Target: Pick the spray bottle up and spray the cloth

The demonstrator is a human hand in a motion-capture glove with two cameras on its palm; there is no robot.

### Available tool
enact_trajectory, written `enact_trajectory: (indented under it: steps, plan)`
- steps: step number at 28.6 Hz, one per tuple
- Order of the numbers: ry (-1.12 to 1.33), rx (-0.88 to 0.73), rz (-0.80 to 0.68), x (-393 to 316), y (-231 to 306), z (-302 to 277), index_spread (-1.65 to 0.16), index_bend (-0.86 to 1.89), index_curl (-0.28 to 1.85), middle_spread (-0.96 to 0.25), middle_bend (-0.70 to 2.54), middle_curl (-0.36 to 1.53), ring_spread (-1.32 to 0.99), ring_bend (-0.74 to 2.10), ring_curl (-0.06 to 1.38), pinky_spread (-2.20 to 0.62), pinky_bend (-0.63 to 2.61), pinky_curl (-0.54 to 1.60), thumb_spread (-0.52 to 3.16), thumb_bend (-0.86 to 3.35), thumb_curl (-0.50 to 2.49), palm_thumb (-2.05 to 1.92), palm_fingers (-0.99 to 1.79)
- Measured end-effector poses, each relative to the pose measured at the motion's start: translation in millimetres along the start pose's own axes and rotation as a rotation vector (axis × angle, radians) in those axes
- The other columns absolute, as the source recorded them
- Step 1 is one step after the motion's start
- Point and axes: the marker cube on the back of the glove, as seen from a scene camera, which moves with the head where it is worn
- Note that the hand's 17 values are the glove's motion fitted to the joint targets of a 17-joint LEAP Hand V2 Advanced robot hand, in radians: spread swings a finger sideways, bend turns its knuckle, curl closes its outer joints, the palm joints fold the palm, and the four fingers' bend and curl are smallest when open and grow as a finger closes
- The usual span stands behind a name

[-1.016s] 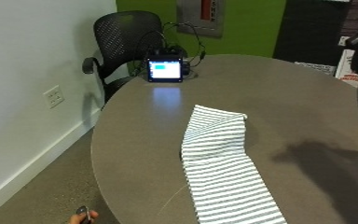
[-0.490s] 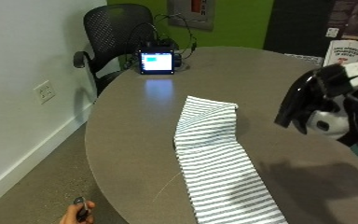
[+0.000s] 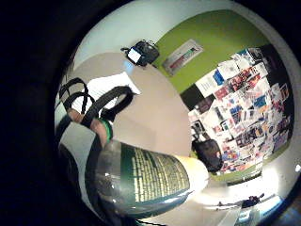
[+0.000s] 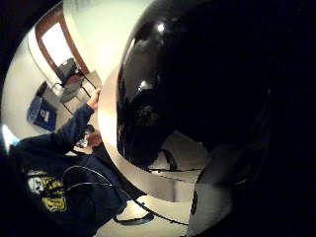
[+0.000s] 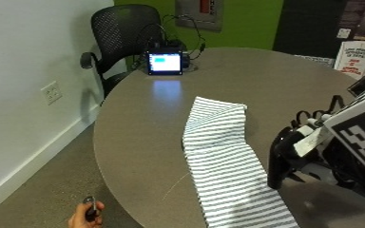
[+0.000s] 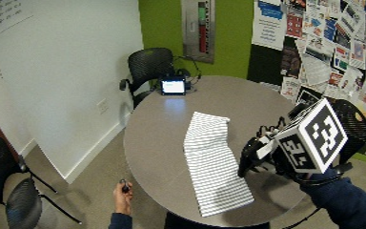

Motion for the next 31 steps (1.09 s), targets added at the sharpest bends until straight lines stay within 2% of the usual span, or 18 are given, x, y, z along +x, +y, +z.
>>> enact_trajectory:
  steps: [9, 14, 31]
  plan:
    - [0.193, 0.014, -0.184, -29.5, -6.3, 15.0, -0.26, 0.36, 0.55, -0.14, 0.6, 0.49, -0.2, 0.64, 0.43, -0.21, 0.36, 0.38, 1.05, -0.01, 0.62, 0.89, 1.39]
    - [0.271, -0.029, -0.264, -40.7, -3.0, 21.7, -0.26, 0.36, 0.55, -0.14, 0.6, 0.49, -0.2, 0.64, 0.43, -0.21, 0.36, 0.38, 1.04, -0.01, 0.63, 0.89, 1.4]
    - [0.29, -0.054, -0.285, -45.6, -8.9, 22.9, -0.26, 0.35, 0.56, -0.14, 0.6, 0.48, -0.2, 0.65, 0.43, -0.23, 0.38, 0.38, 1.02, -0.02, 0.65, 0.89, 1.4]
